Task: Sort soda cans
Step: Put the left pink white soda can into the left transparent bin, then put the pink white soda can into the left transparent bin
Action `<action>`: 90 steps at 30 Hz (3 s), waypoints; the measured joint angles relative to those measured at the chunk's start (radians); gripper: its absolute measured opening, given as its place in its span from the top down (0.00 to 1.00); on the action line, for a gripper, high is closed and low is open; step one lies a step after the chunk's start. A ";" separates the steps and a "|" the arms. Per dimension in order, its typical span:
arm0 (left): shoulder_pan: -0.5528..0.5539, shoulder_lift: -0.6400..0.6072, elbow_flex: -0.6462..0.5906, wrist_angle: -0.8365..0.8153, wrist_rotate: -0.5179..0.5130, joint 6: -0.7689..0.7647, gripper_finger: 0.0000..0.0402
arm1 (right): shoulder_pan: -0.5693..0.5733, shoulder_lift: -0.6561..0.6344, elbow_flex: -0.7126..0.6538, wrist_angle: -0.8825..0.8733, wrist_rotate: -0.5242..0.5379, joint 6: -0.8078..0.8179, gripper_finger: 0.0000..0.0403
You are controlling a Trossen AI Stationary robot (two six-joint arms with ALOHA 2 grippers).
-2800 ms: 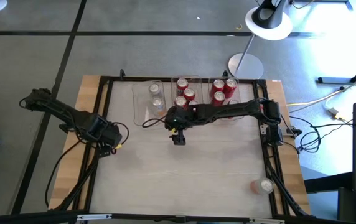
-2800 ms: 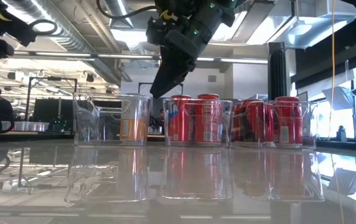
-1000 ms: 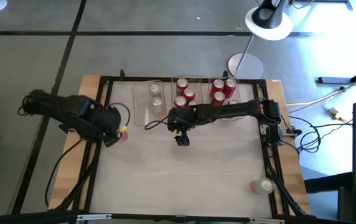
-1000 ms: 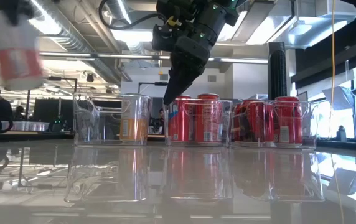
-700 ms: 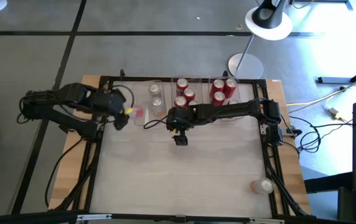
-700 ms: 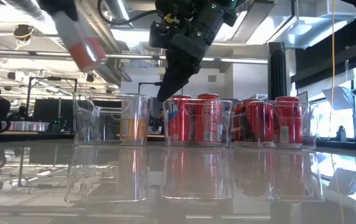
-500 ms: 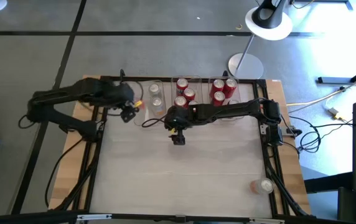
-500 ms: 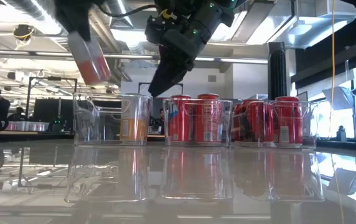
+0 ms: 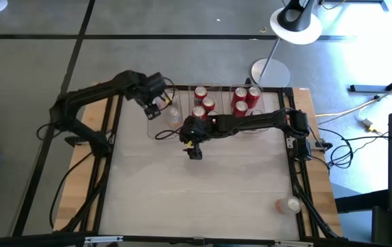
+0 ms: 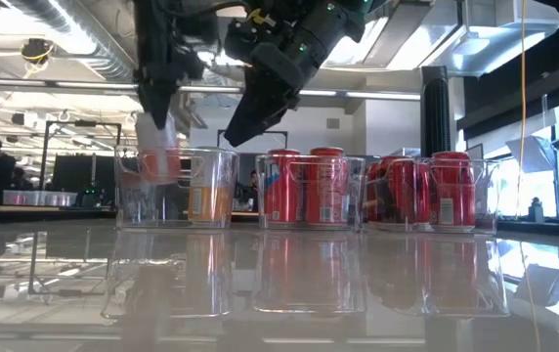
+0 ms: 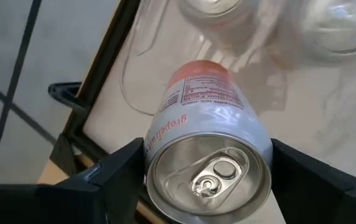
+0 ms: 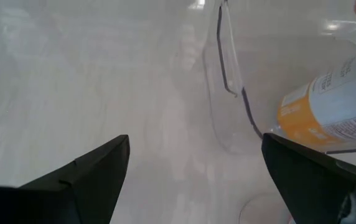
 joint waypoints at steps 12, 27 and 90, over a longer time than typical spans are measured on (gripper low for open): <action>0.097 0.161 0.000 0.121 0.069 0.126 0.30 | 0.000 0.000 0.000 0.008 0.000 -0.004 0.09; 0.099 0.244 0.002 0.166 0.058 0.188 0.14 | 0.000 0.000 0.000 0.008 0.000 -0.018 0.09; -0.145 -0.339 -0.188 0.398 0.051 -0.095 0.14 | 0.767 -0.420 -0.128 -1.095 -0.057 0.871 0.09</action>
